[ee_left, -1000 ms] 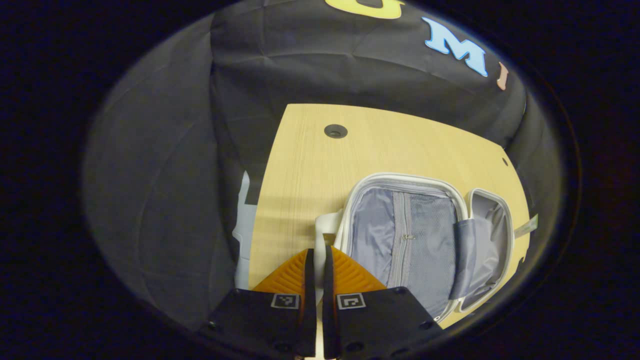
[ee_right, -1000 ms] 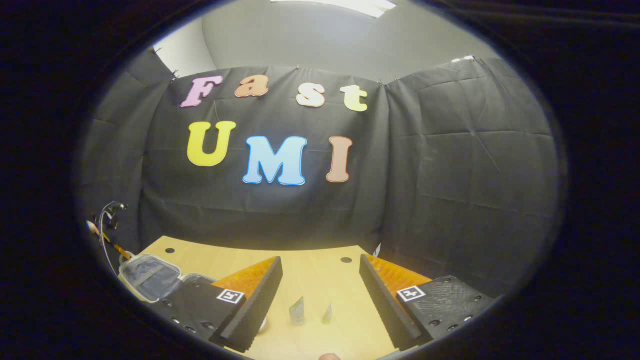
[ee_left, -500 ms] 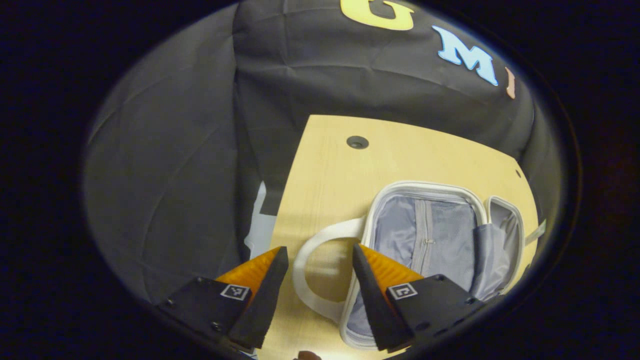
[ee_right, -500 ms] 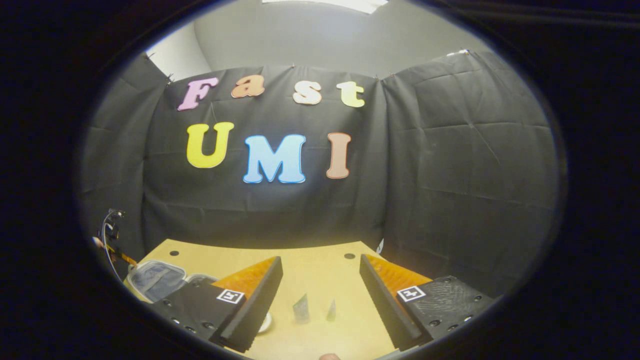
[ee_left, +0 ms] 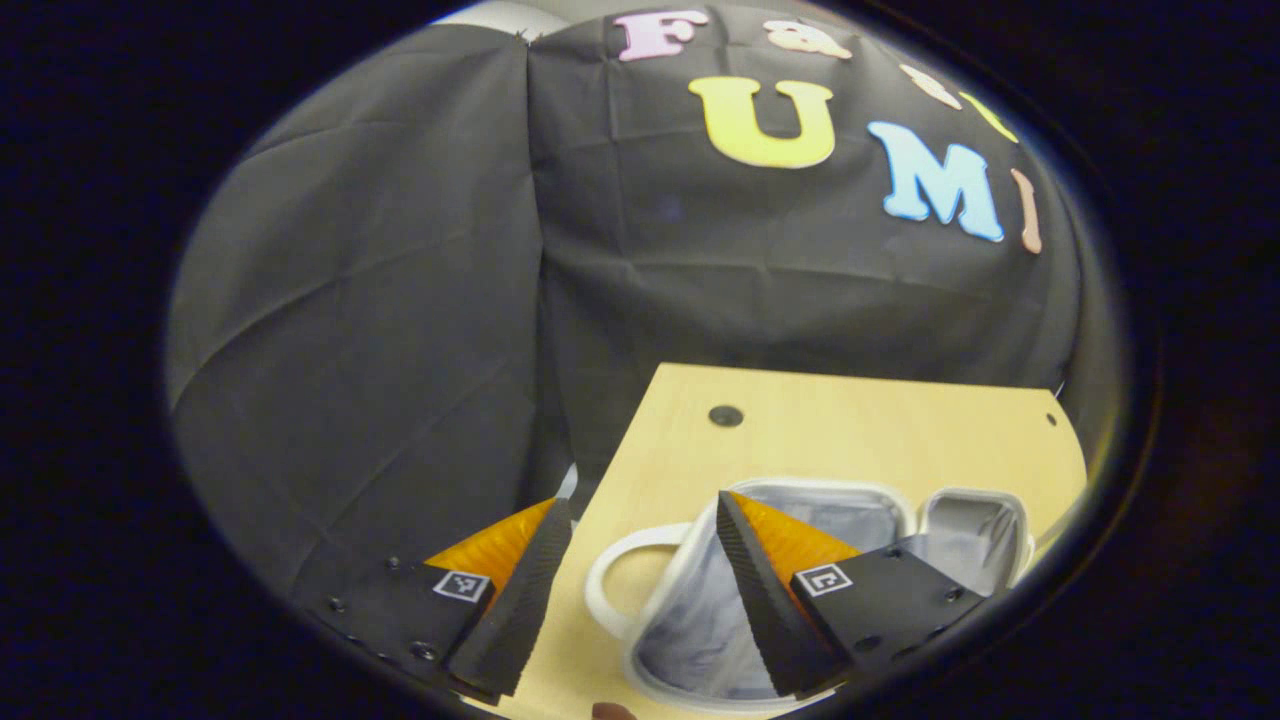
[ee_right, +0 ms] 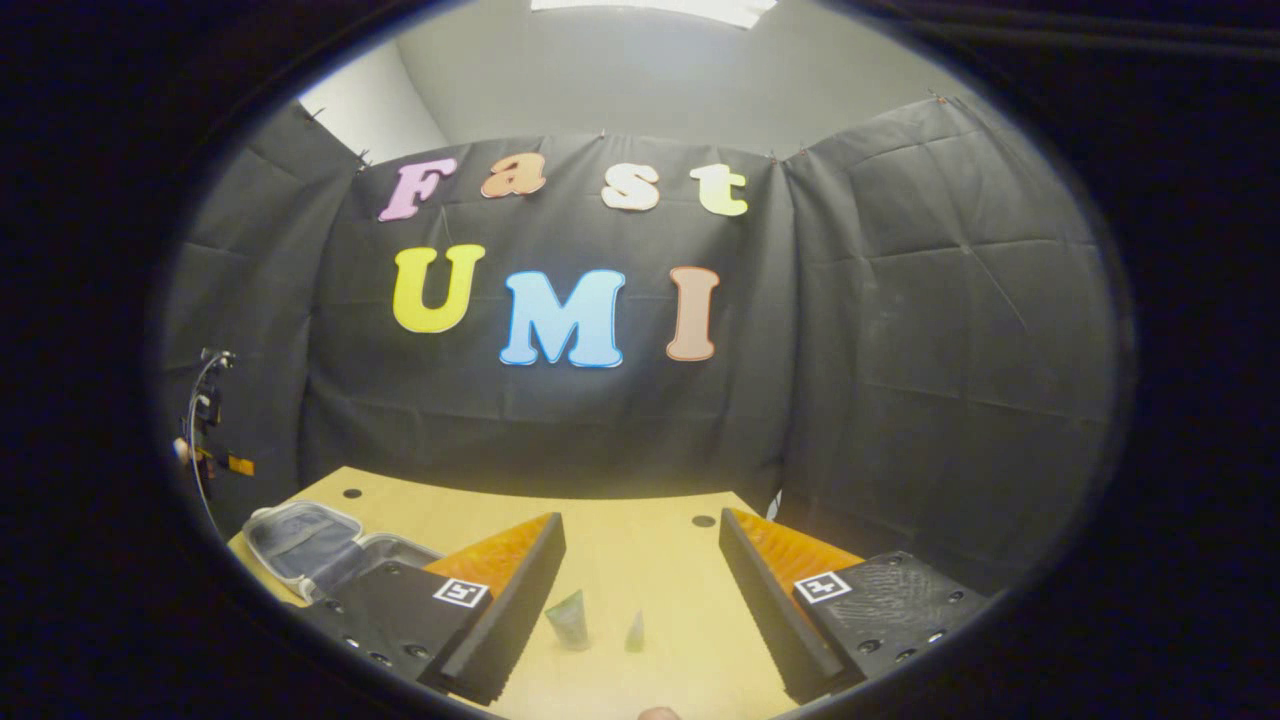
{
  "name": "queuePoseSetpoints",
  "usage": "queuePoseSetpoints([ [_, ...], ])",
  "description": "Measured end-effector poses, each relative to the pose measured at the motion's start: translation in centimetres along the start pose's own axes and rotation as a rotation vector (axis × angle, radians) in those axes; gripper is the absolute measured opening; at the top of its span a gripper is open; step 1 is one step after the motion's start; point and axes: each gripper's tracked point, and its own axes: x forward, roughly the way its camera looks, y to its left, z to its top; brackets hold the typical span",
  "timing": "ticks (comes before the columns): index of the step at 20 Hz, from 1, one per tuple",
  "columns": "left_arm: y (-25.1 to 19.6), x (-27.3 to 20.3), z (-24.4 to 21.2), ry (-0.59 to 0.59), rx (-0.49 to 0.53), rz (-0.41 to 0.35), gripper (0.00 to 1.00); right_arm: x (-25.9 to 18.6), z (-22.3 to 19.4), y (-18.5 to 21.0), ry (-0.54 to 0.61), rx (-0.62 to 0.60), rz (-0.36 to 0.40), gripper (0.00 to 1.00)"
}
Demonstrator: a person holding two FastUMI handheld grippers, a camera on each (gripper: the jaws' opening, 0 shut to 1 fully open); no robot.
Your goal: First open the suitcase, pack the skin care products into it, and then close the suitcase.
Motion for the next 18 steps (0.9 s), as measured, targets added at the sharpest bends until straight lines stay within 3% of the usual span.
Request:
queuePoseSetpoints([
  [6,-16.3,-5.4,3.6,-0.232,-0.128,-0.209,0.95,1.7,-0.6,-2.4,0.004,-0.008,0.064,0.95],
  [12,-32.6,-9.4,4.1,-0.348,-0.065,-0.391,0.92,2.5,-0.2,-5.0,-0.007,0.003,0.065,0.94],
  [18,-47.7,-14.6,0.5,-0.403,0.05,-0.59,0.94,3.7,-1.7,-7.0,0.028,0.033,0.054,0.94],
])
